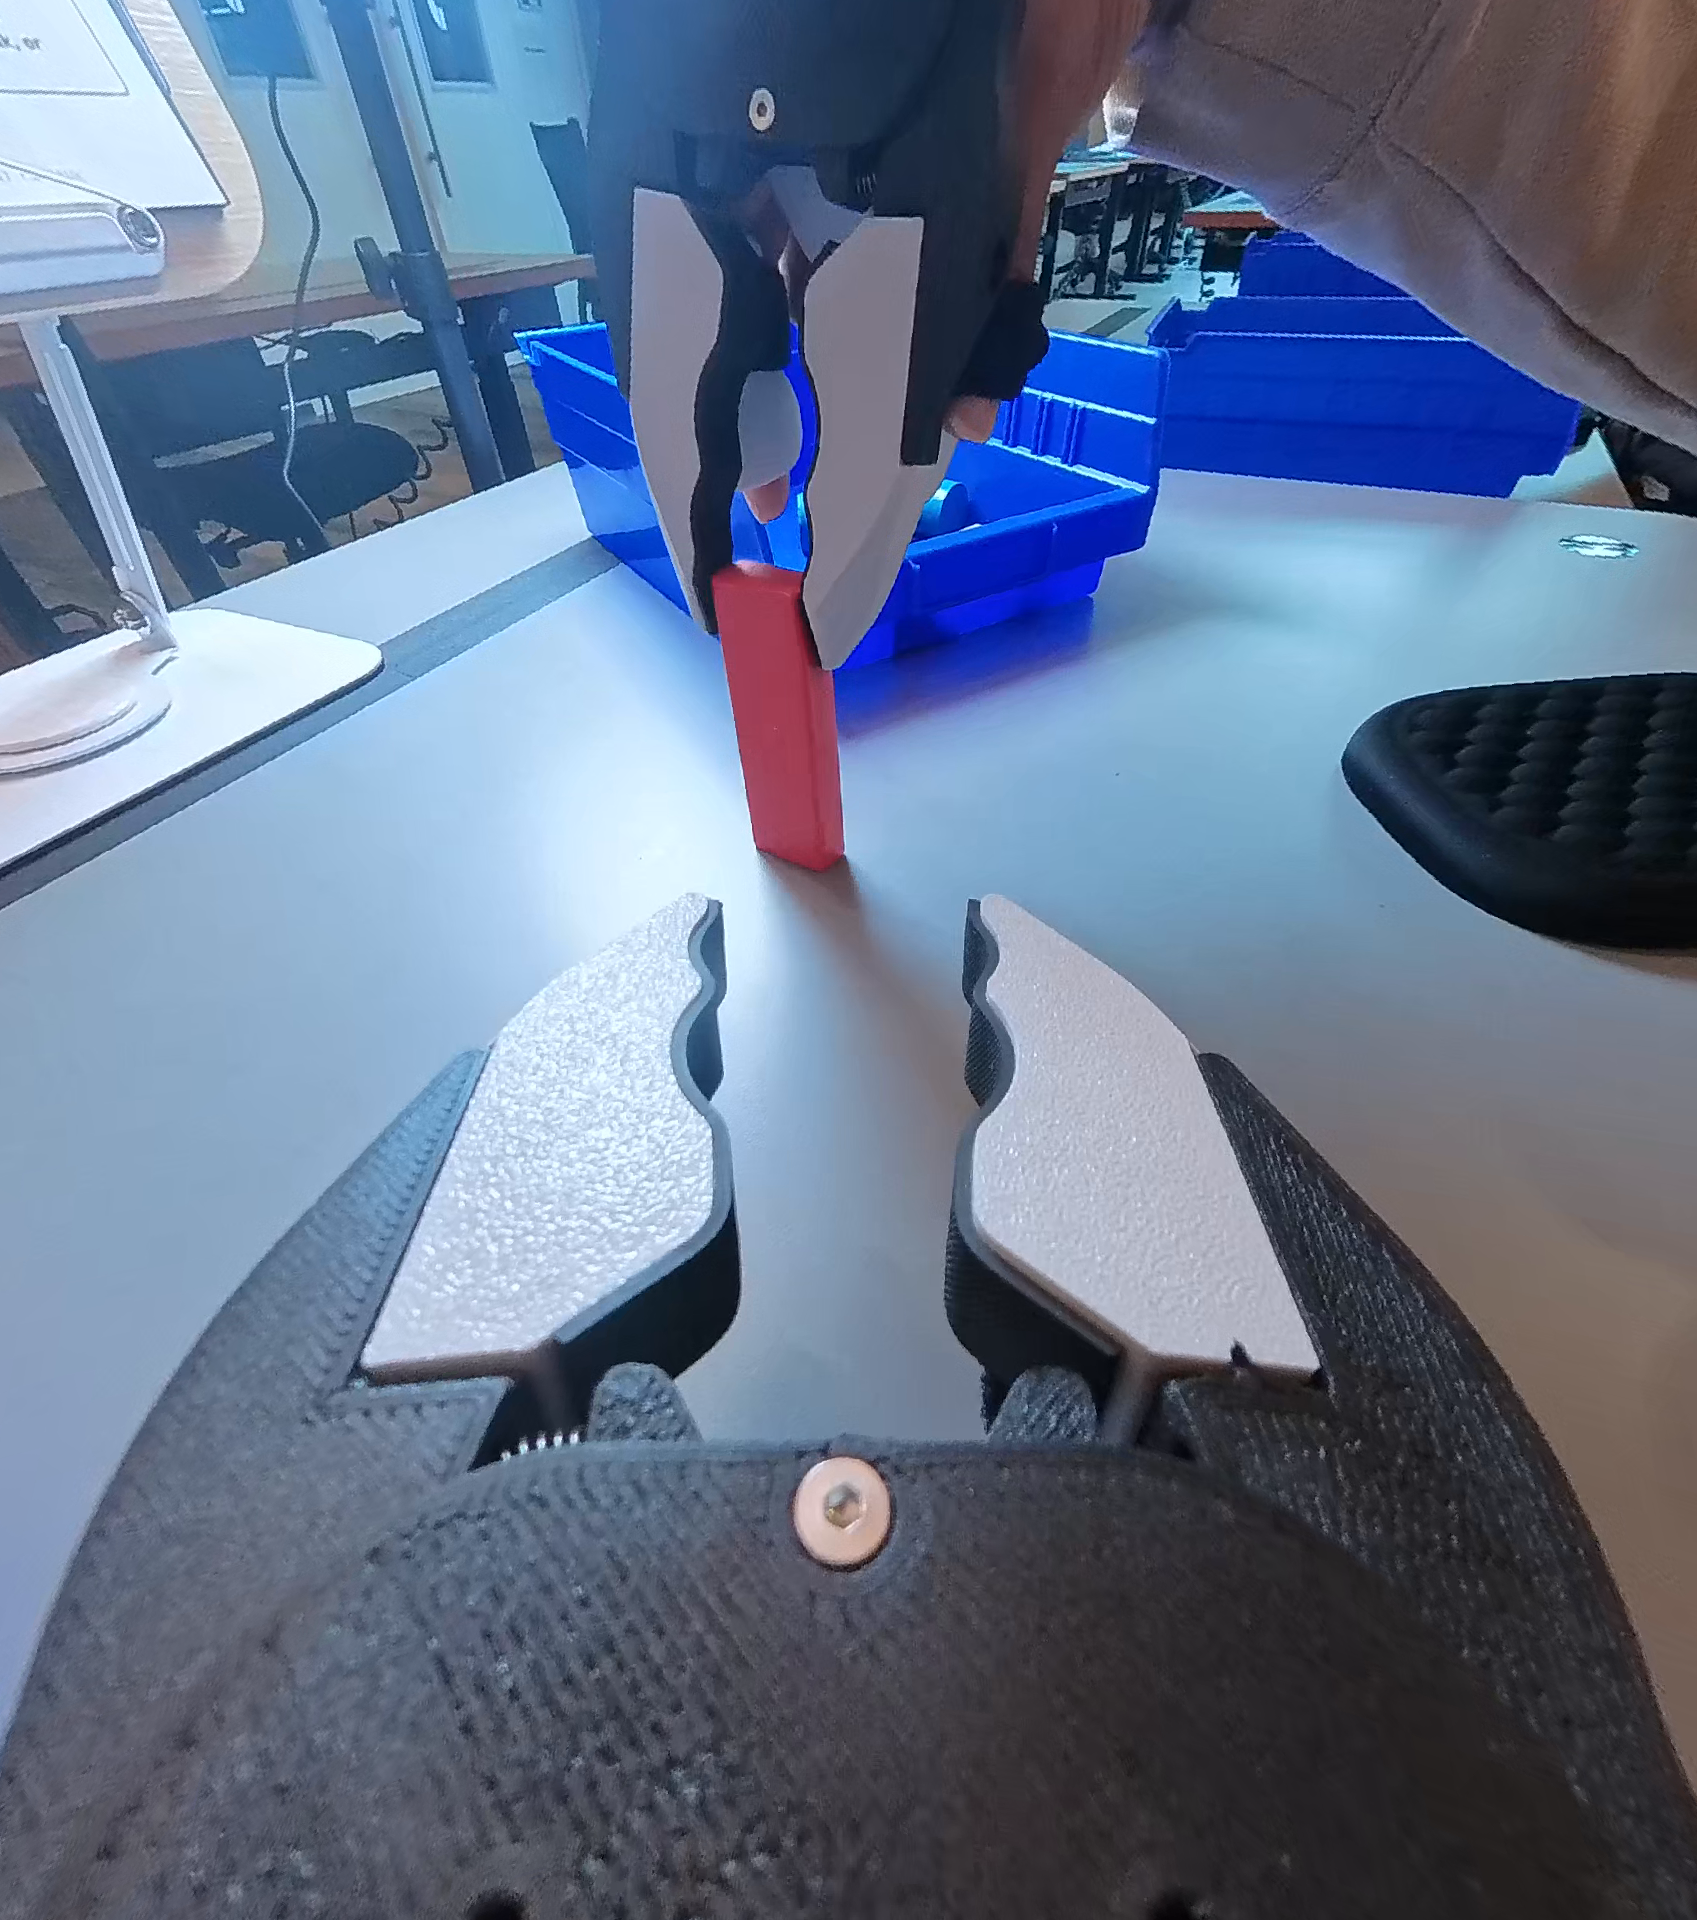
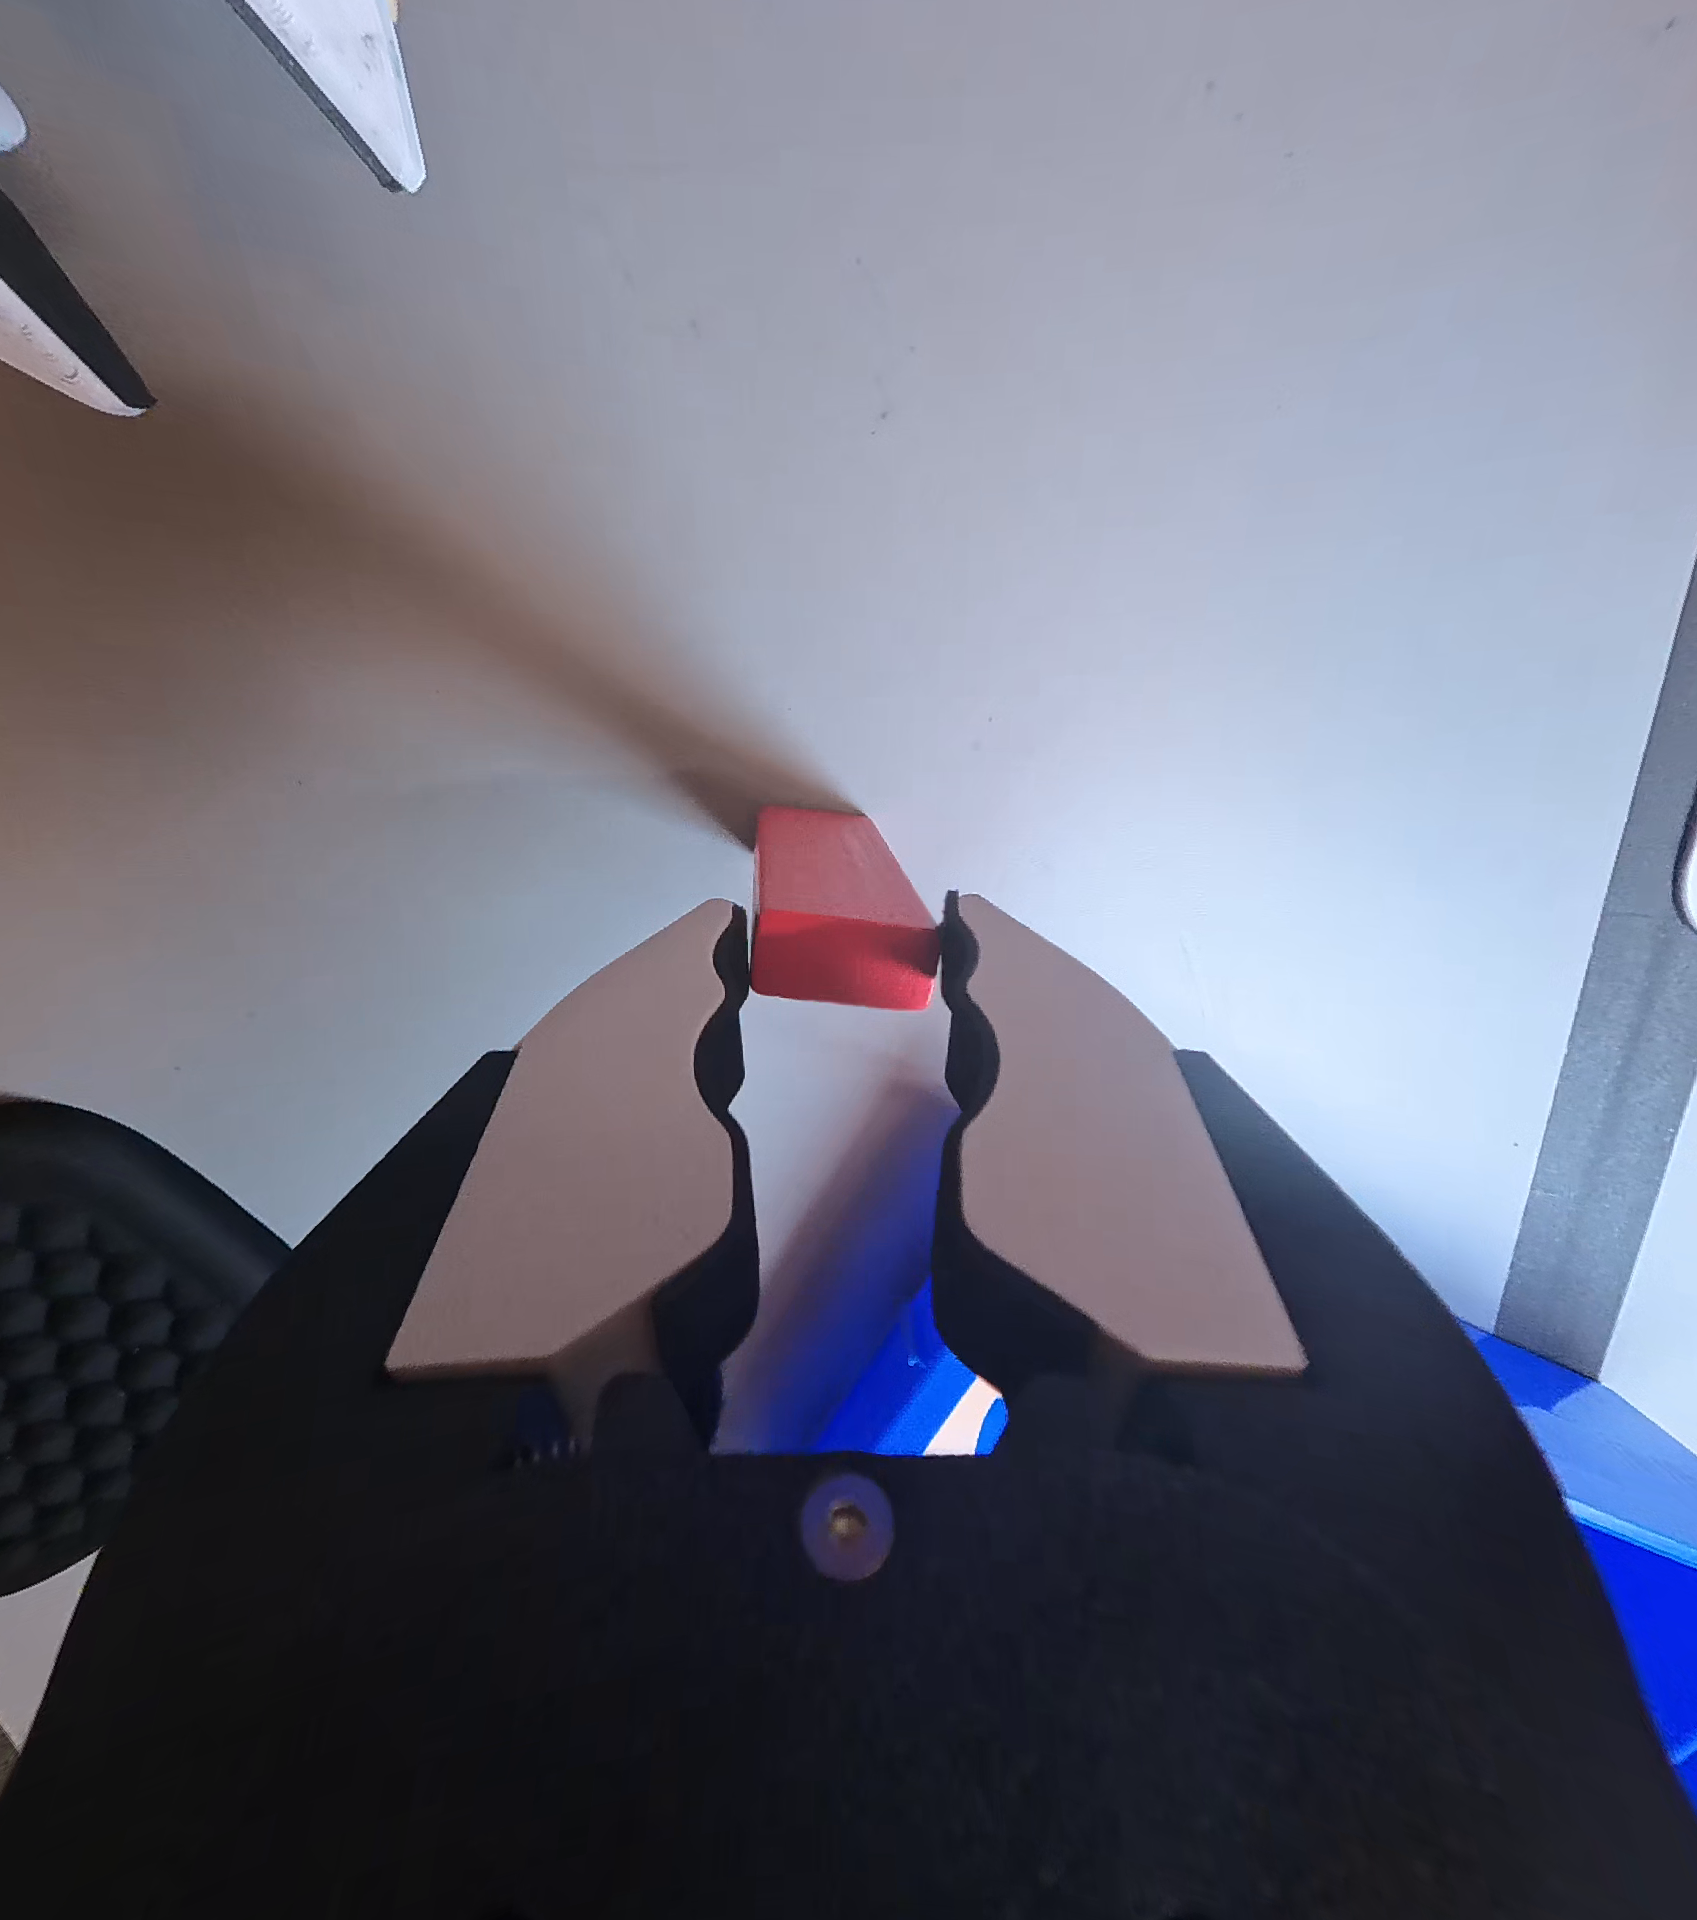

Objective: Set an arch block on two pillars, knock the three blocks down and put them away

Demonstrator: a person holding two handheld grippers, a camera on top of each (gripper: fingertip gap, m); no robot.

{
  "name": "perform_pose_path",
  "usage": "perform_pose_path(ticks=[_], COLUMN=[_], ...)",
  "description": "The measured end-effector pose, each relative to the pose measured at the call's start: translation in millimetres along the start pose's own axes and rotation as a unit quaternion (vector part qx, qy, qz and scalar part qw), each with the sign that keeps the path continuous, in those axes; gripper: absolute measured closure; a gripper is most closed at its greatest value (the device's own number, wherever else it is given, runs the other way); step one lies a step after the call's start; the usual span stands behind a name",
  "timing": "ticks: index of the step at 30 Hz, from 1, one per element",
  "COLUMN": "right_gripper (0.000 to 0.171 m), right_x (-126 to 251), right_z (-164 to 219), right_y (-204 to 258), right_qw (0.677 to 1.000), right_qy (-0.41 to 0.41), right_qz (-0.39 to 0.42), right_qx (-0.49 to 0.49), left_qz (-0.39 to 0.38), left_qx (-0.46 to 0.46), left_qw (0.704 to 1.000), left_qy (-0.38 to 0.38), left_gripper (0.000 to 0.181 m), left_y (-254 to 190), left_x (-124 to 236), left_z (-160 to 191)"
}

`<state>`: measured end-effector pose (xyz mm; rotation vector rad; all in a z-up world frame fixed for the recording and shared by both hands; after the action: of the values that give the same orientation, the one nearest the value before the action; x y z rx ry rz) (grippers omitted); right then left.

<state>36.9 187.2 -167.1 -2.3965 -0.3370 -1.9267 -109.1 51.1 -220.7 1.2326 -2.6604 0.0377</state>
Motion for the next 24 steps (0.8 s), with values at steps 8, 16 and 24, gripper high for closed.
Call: perform_pose_path(ticks=[8, 16, 24], right_gripper=[0.134, 0.127, 0.111], right_x=[4, 16, 39], right_z=[0, 1, 7], right_y=[1, 6, 63], right_qw=[1.000, 0.999, 0.982], right_qy=[-0.006, -0.039, -0.170], right_qz=[0.003, 0.018, 0.068], right_qx=[0.004, 0.008, 0.037], left_qz=[0.001, 0.000, -0.020], left_qx=[-0.001, 0.000, -0.035], left_qw=[1.000, 1.000, 0.999], left_qy=[0.001, 0.002, 0.006], left_gripper=[0.137, 0.137, 0.143], left_y=[0, 0, 6], left_x=[0, -1, 16], left_z=[0, 0, -17])
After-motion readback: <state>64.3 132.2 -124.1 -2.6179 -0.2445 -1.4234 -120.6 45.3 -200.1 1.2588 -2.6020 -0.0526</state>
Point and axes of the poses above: each gripper's, where its closed fingertips meet, x back along the fingers, z out of its underside, y = z × x across the jaws, the point moved 8 cm from there along x, back along the fingers, and after that the axes turned 10 degrees about -z, right-handed, at the moved point
